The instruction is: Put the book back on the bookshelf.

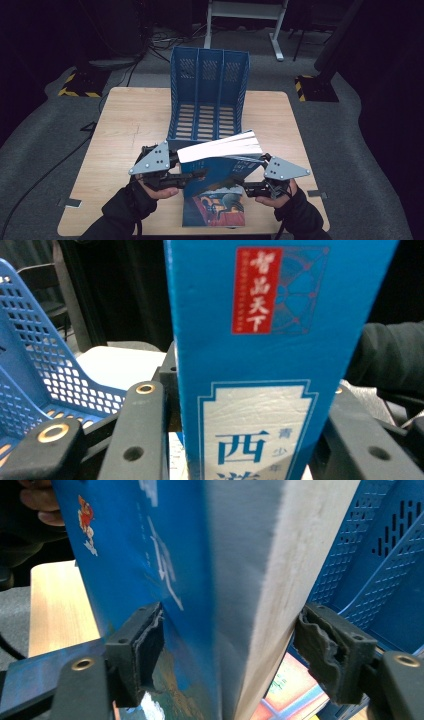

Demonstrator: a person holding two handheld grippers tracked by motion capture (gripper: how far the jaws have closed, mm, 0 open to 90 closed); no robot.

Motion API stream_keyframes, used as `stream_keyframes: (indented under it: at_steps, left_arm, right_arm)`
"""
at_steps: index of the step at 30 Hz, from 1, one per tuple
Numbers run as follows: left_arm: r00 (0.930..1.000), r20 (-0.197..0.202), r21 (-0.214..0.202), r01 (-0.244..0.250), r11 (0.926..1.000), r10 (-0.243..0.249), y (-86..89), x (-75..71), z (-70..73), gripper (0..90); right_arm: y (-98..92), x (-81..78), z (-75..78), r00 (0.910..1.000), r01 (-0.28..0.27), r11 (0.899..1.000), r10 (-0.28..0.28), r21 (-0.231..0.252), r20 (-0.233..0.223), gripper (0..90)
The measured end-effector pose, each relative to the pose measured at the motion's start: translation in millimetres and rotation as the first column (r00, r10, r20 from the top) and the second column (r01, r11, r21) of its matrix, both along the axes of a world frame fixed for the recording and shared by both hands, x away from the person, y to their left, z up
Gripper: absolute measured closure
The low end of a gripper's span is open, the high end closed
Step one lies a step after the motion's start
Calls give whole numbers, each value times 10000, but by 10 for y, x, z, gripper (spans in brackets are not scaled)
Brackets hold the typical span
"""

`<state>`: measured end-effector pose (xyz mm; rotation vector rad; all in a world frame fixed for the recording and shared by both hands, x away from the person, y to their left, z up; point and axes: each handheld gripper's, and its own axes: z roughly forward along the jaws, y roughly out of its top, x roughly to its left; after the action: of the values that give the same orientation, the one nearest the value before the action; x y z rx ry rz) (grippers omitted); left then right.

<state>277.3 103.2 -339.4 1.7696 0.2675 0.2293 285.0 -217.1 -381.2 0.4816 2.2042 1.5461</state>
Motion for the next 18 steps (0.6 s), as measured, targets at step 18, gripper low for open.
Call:
stream_keyframes:
  at_steps: [18]
  left_arm:
    - [9994, -200, -279, -284, 9992, 279, -125, 18, -43, 578]
  right_arm:
    - [-19, -66, 22, 9999, 32, 9999, -30, -98, 170, 367]
